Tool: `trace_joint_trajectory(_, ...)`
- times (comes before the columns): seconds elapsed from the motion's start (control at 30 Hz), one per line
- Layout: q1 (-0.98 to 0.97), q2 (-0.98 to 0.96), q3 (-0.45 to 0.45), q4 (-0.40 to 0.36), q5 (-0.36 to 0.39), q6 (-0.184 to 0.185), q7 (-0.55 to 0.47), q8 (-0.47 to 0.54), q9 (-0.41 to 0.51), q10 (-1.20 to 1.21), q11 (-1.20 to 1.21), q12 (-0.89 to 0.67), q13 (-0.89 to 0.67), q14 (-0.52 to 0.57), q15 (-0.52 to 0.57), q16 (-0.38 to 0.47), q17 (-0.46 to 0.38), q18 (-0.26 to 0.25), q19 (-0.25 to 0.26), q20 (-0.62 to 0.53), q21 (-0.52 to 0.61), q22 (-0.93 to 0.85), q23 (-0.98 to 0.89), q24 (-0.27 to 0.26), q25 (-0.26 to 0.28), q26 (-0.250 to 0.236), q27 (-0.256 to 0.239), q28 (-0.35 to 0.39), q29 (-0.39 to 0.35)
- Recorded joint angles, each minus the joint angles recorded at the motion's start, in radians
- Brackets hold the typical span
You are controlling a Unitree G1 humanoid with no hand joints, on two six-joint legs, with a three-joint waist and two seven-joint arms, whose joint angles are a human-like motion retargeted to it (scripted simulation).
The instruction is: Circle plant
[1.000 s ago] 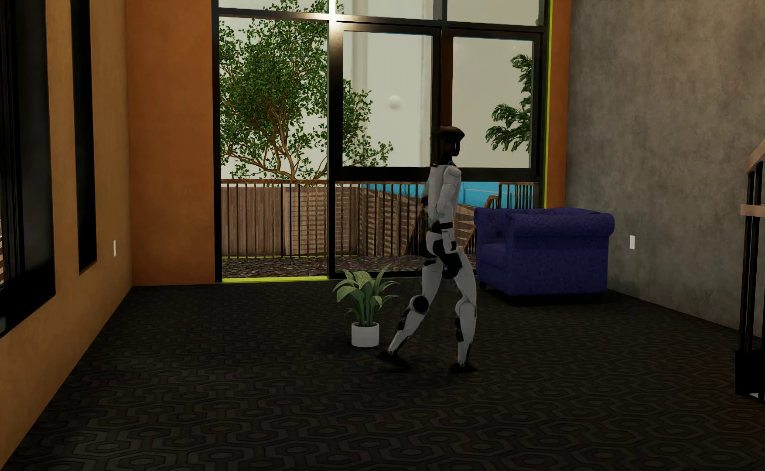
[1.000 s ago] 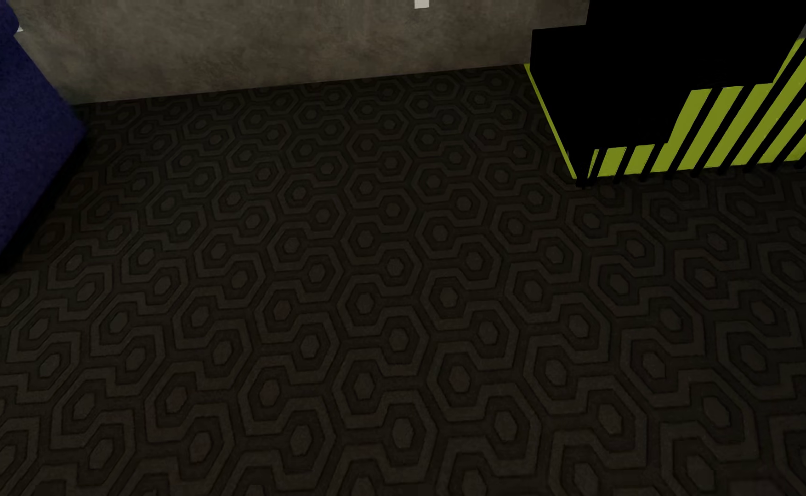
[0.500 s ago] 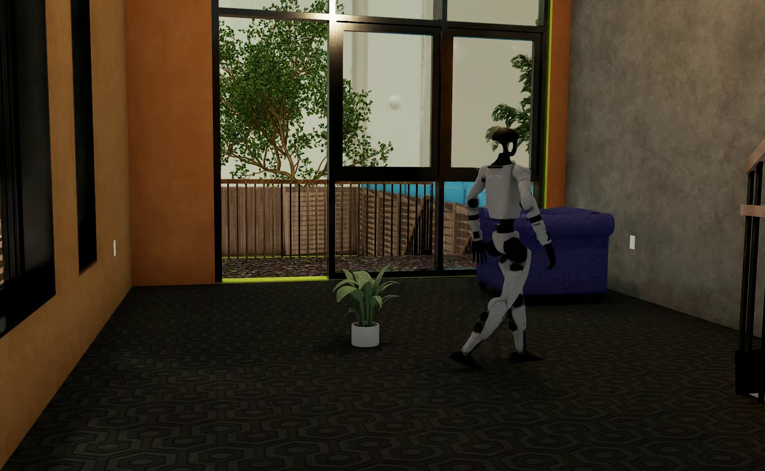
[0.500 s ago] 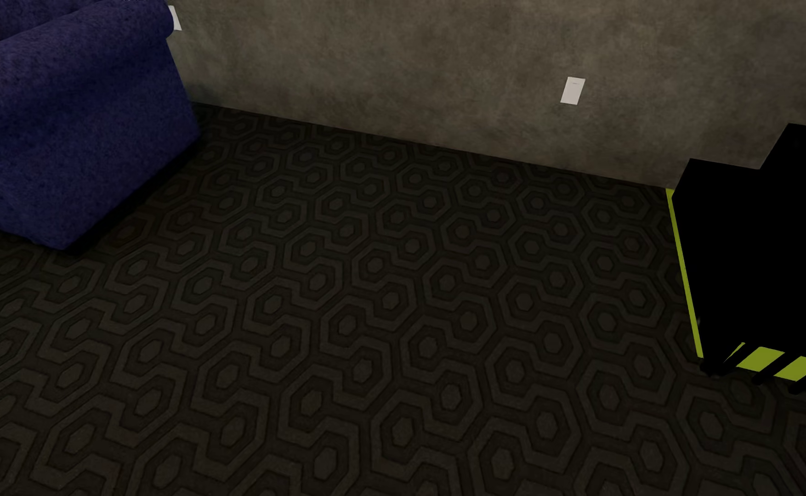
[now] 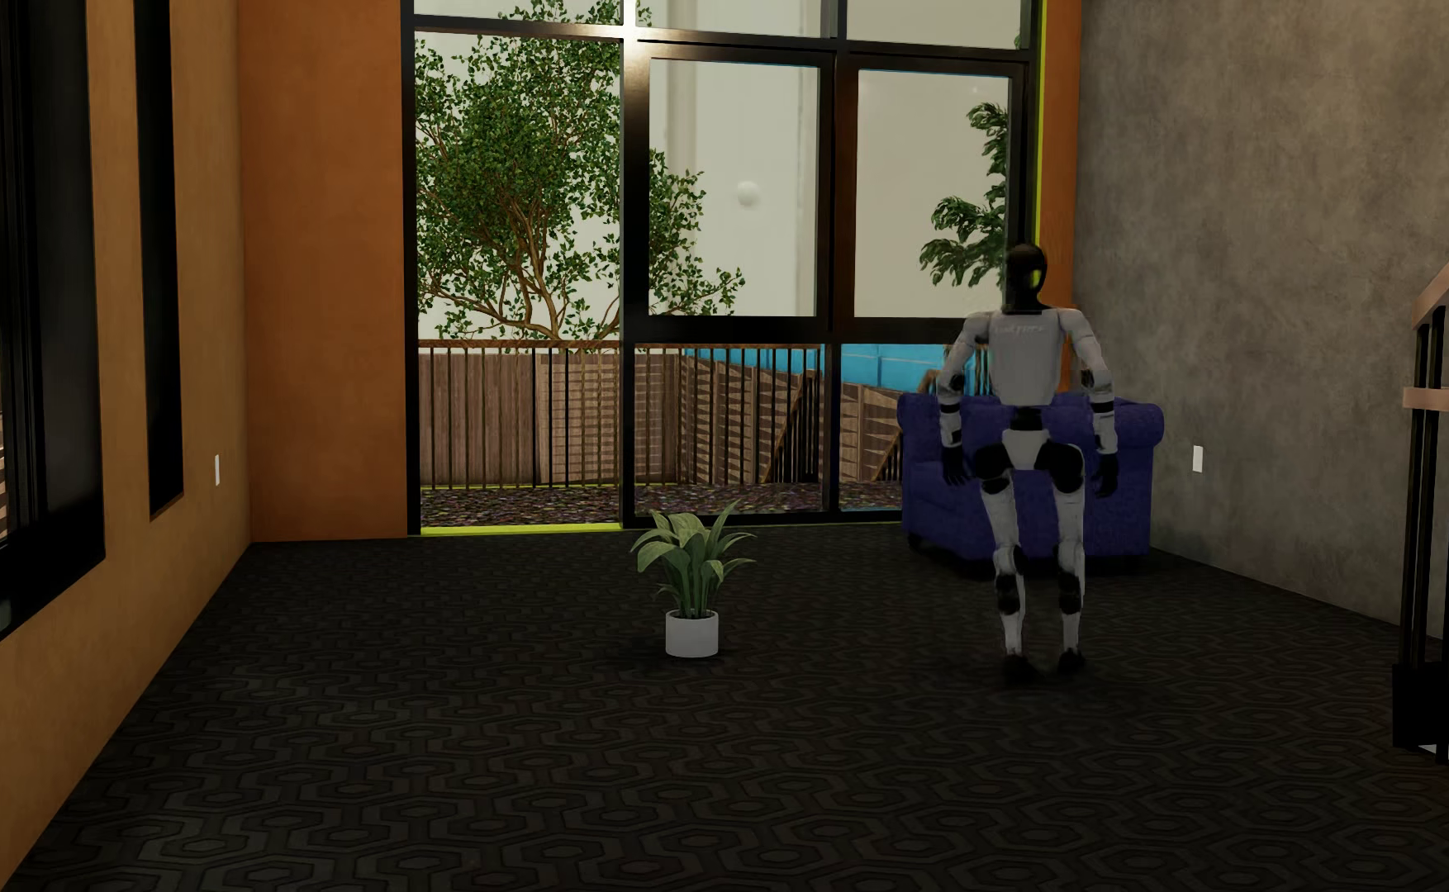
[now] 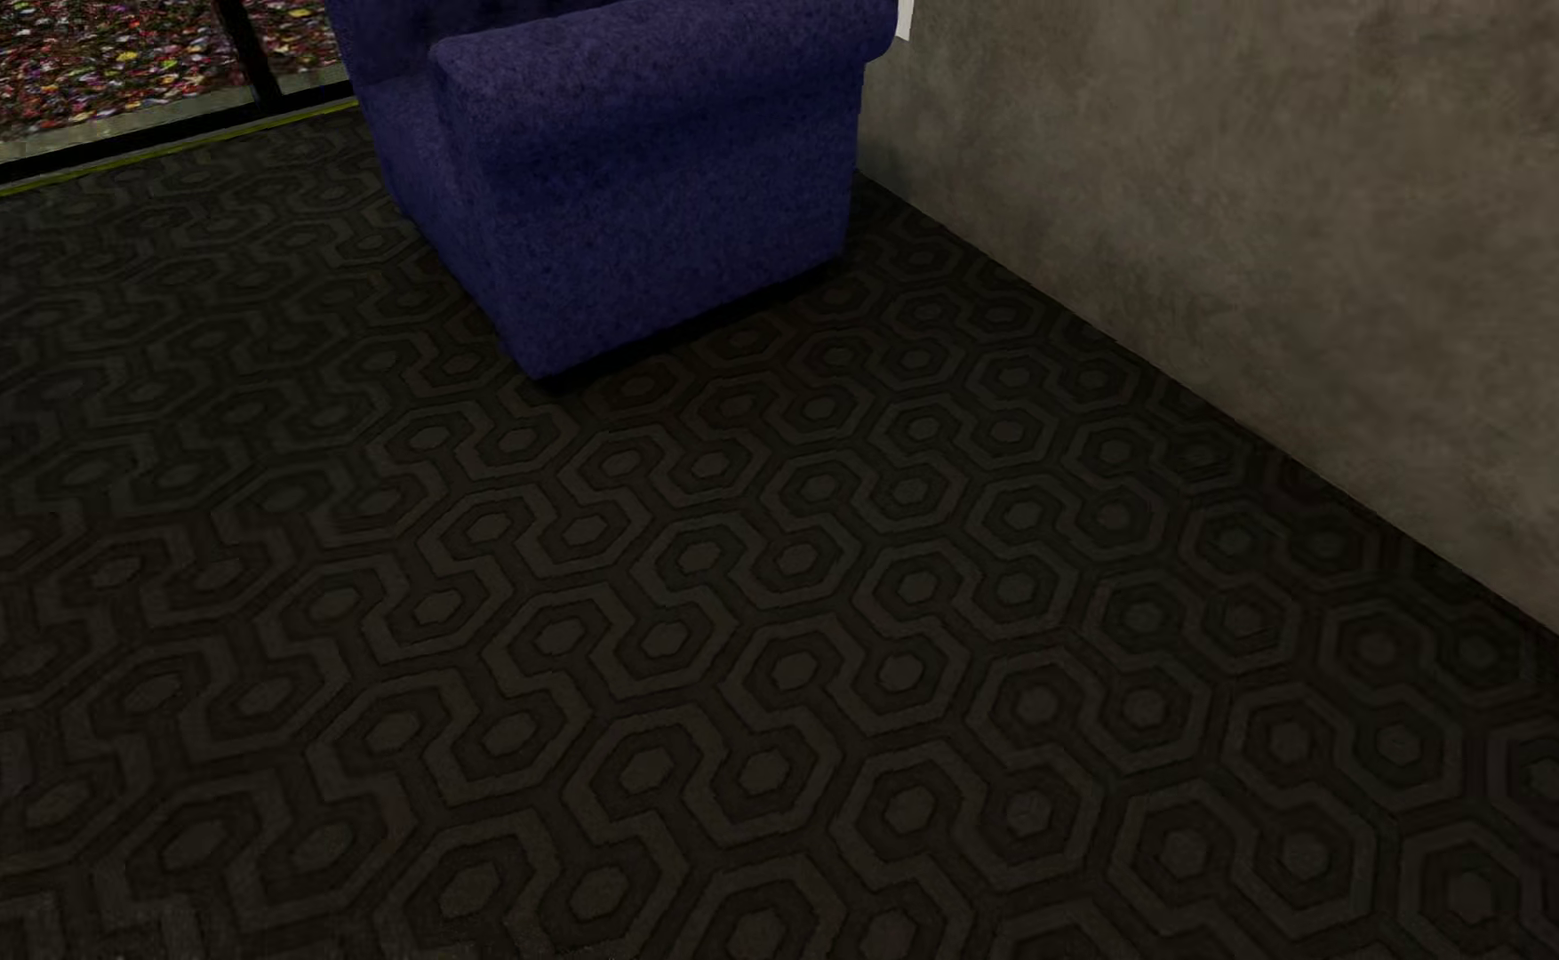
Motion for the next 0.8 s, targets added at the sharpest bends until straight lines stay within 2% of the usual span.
trace_joint_trajectory(0.03,0.011,0.011,0.006,0.004,-0.011,-0.003,0.000,0.000,0.001,0.027,0.013,0.001,0.000,-0.020,0.005,-0.003,-0.009,0.000,0.000,-0.015,0.022,0.023,0.013,0.000,0.000,0.000,0.000,0.000,0.000)
trace_joint_trajectory(0.07,0.018,0.027,0.011,0.018,-0.017,-0.010,0.000,0.000,-0.010,0.045,0.030,0.008,0.002,-0.025,0.067,0.001,-0.012,0.000,0.000,-0.033,0.032,0.048,0.022,0.000,0.000,0.000,0.000,0.000,0.000)
trace_joint_trajectory(0.1,0.010,0.043,0.016,0.045,-0.014,-0.005,0.000,0.000,-0.020,0.085,0.058,0.017,0.001,0.018,0.056,0.003,-0.013,0.000,0.000,-0.056,0.043,0.086,0.032,0.000,0.000,0.000,0.000,0.000,0.000)
trace_joint_trajectory(0.13,-0.008,0.096,0.026,0.071,-0.013,0.002,0.000,0.000,-0.013,0.162,0.077,0.024,0.003,0.122,0.003,-0.001,-0.023,0.000,0.000,-0.093,0.040,0.139,0.034,0.000,0.000,0.000,0.000,0.000,0.000)
trace_joint_trajectory(0.2,-0.068,0.290,0.011,0.110,-0.002,0.004,0.000,0.000,0.044,0.362,0.061,0.043,0.014,0.416,-0.093,0.000,-0.073,0.000,0.000,-0.182,-0.001,0.190,-0.014,0.000,0.000,0.000,0.000,0.000,0.000)
trace_joint_trajectory(0.23,-0.097,0.376,0.011,0.110,-0.003,-0.007,0.000,0.000,0.066,0.413,-0.070,0.048,0.014,0.486,-0.046,0.006,-0.093,0.000,0.000,-0.206,-0.018,0.191,-0.029,0.000,0.000,0.000,0.000,0.000,0.000)
trace_joint_trajectory(0.3,-0.172,0.488,0.033,0.093,-0.008,-0.040,0.000,0.000,0.083,0.392,-0.115,0.073,0.027,0.556,0.007,0.021,-0.119,0.000,0.000,-0.162,-0.085,0.146,-0.041,0.000,0.000,0.000,0.000,0.000,0.000)
trace_joint_trajectory(0.4,-0.246,0.620,0.089,0.056,0.025,-0.062,0.000,0.000,0.108,0.161,-0.170,0.079,0.020,0.659,0.075,0.017,-0.161,0.000,0.000,-0.099,-0.082,0.098,-0.033,0.000,0.000,0.000,0.000,0.000,0.000)
trace_joint_trajectory(0.43,-0.257,0.649,0.095,0.035,0.045,-0.062,0.000,0.000,0.118,0.055,-0.176,0.075,0.010,0.634,0.275,0.013,-0.167,0.000,0.000,-0.104,-0.079,0.098,-0.031,0.000,0.000,0.000,0.000,0.000,0.000)
trace_joint_trajectory(0.47,-0.255,0.661,0.094,0.007,0.059,-0.062,0.000,0.000,0.121,-0.060,-0.171,0.066,-0.006,0.557,0.450,0.009,-0.167,0.000,0.000,-0.117,-0.081,0.113,-0.025,0.000,0.000,0.000,0.000,0.000,0.000)
trace_joint_trajectory(0.5,-0.235,0.673,0.098,-0.018,0.068,-0.059,0.000,0.000,0.124,-0.173,-0.167,0.061,-0.026,0.385,0.450,0.005,-0.162,0.000,0.000,-0.140,-0.088,0.131,-0.018,0.000,0.000,0.000,0.000,0.000,0.000)
trace_joint_trajectory(0.53,-0.203,0.687,0.106,-0.034,0.074,-0.058,0.000,0.000,0.124,-0.273,-0.167,0.061,-0.046,0.321,0.463,0.004,-0.149,0.000,0.000,-0.167,-0.103,0.153,-0.017,0.000,0.000,0.000,0.000,0.000,0.000)
trace_joint_trajectory(0.57,-0.189,0.694,0.116,-0.031,0.081,-0.058,0.000,0.000,0.117,-0.309,-0.166,0.066,-0.057,0.317,0.411,0.004,-0.130,0.000,0.000,-0.196,-0.141,0.175,-0.033,0.000,0.000,0.000,0.000,0.000,0.000)
trace_joint_trajectory(0.6,-0.196,0.699,0.125,-0.023,0.080,-0.060,0.000,0.000,0.107,-0.287,-0.228,0.076,-0.062,0.266,0.321,0.006,-0.110,0.000,0.000,-0.226,-0.175,0.198,-0.062,0.000,0.000,0.000,0.000,0.000,0.000)
trace_joint_trajectory(0.63,-0.204,0.707,0.124,-0.032,0.065,-0.069,0.000,0.000,0.097,-0.252,0.089,0.084,-0.060,0.234,-0.123,0.005,-0.088,0.000,0.000,-0.261,-0.208,0.226,-0.098,0.000,0.000,0.000,0.000,0.000,0.000)
trace_joint_trajectory(0.67,-0.221,0.707,0.107,-0.046,0.036,-0.082,0.000,0.000,0.084,-0.181,0.153,0.086,-0.056,0.376,-0.231,0.002,-0.065,0.000,0.000,-0.308,-0.226,0.253,-0.124,0.000,0.000,0.000,0.000,0.000,0.000)
trace_joint_trajectory(0.7,-0.237,0.699,0.092,-0.057,-0.001,-0.085,0.000,0.000,0.073,-0.139,0.248,0.082,-0.050,0.685,-0.153,-0.003,-0.047,0.000,0.000,-0.352,-0.225,0.275,-0.136,0.000,0.000,0.000,0.000,0.000,0.000)
trace_joint_trajectory(0.73,-0.216,0.660,0.077,-0.064,-0.038,-0.072,0.000,0.000,0.068,-0.104,0.381,0.078,-0.045,0.623,-0.054,-0.006,-0.035,0.000,0.000,-0.365,-0.207,0.274,-0.134,0.000,0.000,0.000,0.000,0.000,0.000)
trace_joint_trajectory(0.77,-0.174,0.572,0.069,-0.060,-0.085,-0.067,0.000,0.000,0.065,-0.115,0.546,0.073,-0.055,0.480,0.015,-0.004,-0.025,0.000,0.000,-0.331,-0.175,0.248,-0.123,0.000,0.000,0.000,0.000,0.000,0.000)
trace_joint_trajectory(0.8,-0.142,0.454,0.060,-0.058,-0.120,-0.069,0.000,0.000,0.057,-0.131,0.700,0.062,-0.071,0.342,0.010,0.002,-0.014,0.000,0.000,-0.273,-0.149,0.206,-0.112,0.000,0.000,0.000,0.000,0.000,0.000)
